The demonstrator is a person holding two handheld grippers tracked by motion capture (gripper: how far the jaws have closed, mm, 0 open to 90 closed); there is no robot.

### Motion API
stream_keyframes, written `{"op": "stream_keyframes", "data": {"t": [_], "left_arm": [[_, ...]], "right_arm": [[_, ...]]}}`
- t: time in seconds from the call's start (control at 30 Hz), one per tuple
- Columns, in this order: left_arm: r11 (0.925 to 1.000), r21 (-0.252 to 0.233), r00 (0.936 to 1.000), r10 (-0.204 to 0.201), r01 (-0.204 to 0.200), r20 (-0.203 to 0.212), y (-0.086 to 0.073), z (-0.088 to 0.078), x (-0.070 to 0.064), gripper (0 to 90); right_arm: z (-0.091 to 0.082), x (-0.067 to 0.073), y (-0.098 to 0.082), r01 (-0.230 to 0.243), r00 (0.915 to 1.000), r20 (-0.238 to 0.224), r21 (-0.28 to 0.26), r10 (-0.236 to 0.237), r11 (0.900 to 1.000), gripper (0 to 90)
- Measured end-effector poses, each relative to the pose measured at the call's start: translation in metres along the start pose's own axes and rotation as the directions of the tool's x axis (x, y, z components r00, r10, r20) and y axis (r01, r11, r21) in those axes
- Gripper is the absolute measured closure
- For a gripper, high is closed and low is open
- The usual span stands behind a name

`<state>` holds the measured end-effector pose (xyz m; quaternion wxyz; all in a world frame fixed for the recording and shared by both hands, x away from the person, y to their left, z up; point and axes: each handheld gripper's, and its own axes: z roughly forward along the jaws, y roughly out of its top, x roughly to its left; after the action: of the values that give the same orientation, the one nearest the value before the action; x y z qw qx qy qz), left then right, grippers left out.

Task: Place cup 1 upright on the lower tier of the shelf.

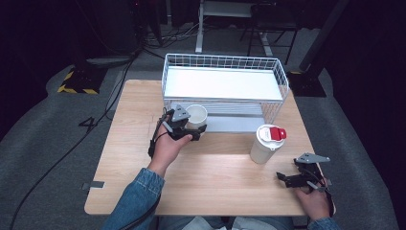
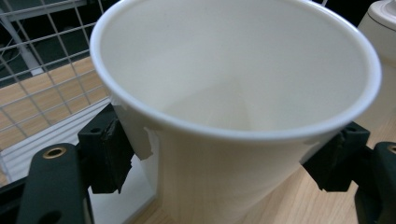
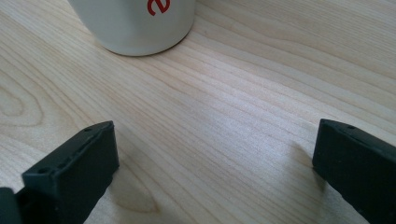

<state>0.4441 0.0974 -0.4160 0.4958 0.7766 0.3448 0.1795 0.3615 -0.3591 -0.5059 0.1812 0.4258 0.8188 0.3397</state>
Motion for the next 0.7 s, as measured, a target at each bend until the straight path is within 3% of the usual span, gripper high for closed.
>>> {"op": "stream_keyframes", "data": {"t": [0.47,0.6,0.7], "left_arm": [[0.9999,-0.012,0.9995,-0.012,0.012,-0.029,0.009,0.032,-0.006,21.7],[0.9984,-0.031,0.9985,-0.048,0.047,-0.028,0.010,0.039,-0.007,21.7],[0.9984,-0.029,0.9985,-0.050,0.049,-0.024,0.009,0.044,-0.007,21.7]], "right_arm": [[0.000,0.000,0.000,0.000,1.0000,0.000,0.000,0.000,1.000,0.3],[0.000,0.000,0.000,0.000,1.0000,0.000,0.000,0.000,1.000,0.3],[0.000,0.000,0.000,0.001,1.0000,0.000,0.000,-0.001,1.000,0.3]]}}
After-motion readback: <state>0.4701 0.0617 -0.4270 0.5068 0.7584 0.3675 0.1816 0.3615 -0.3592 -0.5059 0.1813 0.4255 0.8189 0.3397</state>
